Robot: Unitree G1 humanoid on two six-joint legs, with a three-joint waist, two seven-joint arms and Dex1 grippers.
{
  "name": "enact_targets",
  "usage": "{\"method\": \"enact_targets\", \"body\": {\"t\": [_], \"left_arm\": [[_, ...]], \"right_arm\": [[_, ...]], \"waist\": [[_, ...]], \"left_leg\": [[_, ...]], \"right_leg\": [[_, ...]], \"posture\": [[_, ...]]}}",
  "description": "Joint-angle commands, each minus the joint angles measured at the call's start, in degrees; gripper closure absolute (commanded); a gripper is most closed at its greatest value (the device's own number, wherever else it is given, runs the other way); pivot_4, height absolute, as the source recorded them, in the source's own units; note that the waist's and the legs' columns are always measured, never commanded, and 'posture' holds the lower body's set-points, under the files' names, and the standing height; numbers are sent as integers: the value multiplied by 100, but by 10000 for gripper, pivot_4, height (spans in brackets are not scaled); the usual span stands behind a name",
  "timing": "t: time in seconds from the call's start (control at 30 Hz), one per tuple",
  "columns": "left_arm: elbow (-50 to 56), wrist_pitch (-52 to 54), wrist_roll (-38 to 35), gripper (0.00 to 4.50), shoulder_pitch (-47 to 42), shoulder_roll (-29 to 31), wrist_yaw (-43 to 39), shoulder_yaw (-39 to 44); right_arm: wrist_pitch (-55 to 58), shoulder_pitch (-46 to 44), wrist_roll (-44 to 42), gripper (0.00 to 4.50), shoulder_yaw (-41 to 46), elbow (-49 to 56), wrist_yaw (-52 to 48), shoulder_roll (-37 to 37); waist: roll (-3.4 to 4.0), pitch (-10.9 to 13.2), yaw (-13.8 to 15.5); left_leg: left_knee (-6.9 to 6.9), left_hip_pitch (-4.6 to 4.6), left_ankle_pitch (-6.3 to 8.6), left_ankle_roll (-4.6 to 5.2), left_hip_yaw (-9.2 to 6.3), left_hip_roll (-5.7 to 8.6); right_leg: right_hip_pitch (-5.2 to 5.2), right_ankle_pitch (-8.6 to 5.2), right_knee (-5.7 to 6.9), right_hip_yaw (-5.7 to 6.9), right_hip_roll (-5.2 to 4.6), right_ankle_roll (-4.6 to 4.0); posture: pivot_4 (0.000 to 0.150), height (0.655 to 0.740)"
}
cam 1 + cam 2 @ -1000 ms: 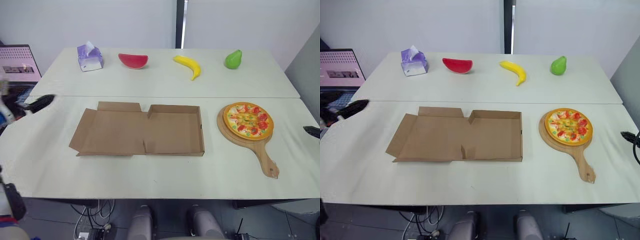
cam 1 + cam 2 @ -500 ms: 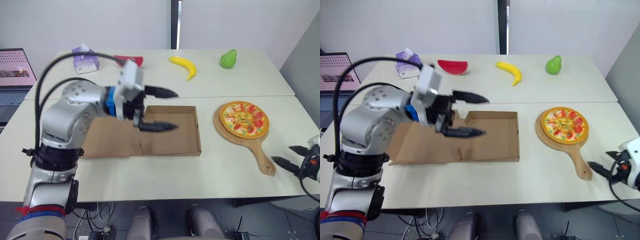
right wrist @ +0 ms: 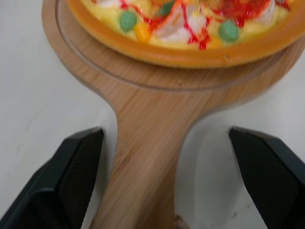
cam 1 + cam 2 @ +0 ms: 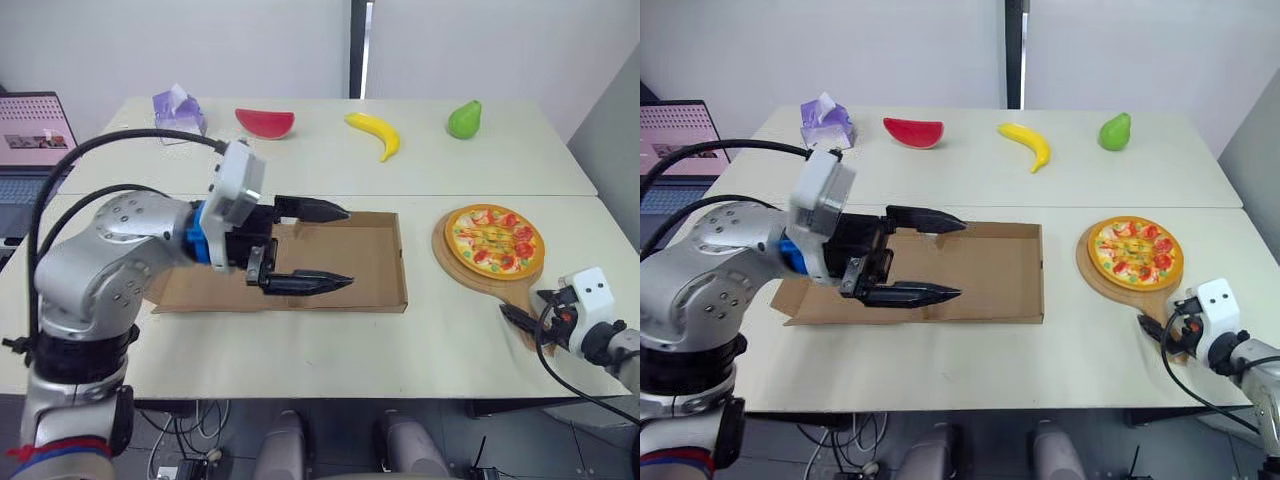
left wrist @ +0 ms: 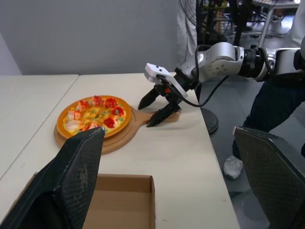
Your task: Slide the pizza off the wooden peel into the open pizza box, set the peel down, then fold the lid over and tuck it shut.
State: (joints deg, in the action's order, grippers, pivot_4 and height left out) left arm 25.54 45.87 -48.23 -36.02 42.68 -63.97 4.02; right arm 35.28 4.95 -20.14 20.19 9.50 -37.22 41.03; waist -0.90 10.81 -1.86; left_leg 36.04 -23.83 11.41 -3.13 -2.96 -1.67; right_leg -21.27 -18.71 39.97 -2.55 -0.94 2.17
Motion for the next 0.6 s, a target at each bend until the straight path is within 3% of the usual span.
{"method": "enact_targets", "body": {"t": [0.03,0.17,0.27,0.5,0.6], "left_arm": [[441,239,-480,0,66,129,415,417],[736,273,-685,0,289,112,744,509],[837,280,-838,0,350,135,910,533],[765,161,-866,0,304,236,1062,535],[696,165,-881,0,275,279,1137,582]], "right_arm": [[-128,-91,136,254,-188,-239,43,-46],[-132,-177,179,254,-320,-323,127,-195],[-99,-165,129,6244,-247,-339,224,-343],[-477,-407,233,28294,-107,-672,663,-754],[-802,-608,238,28588,-55,-720,800,-942]], "waist": [[-19,-12,4],[-33,-21,1],[-55,-34,-4],[-102,-63,-7],[-131,-81,-13]], "left_leg": [[1,3,0,0,-1,0],[-1,10,0,0,-3,0],[-2,10,0,0,-4,-4],[-2,14,0,0,-4,-4],[-2,16,0,0,-4,-7]], "right_leg": [[5,0,-1,1,0,0],[13,0,-2,2,0,0],[12,0,-2,1,3,0],[13,0,-2,1,4,-1],[14,0,-4,0,6,-1]], "posture": [[1500,7400],[1500,7400],[1500,7400],[1500,7400],[1500,7400]]}}
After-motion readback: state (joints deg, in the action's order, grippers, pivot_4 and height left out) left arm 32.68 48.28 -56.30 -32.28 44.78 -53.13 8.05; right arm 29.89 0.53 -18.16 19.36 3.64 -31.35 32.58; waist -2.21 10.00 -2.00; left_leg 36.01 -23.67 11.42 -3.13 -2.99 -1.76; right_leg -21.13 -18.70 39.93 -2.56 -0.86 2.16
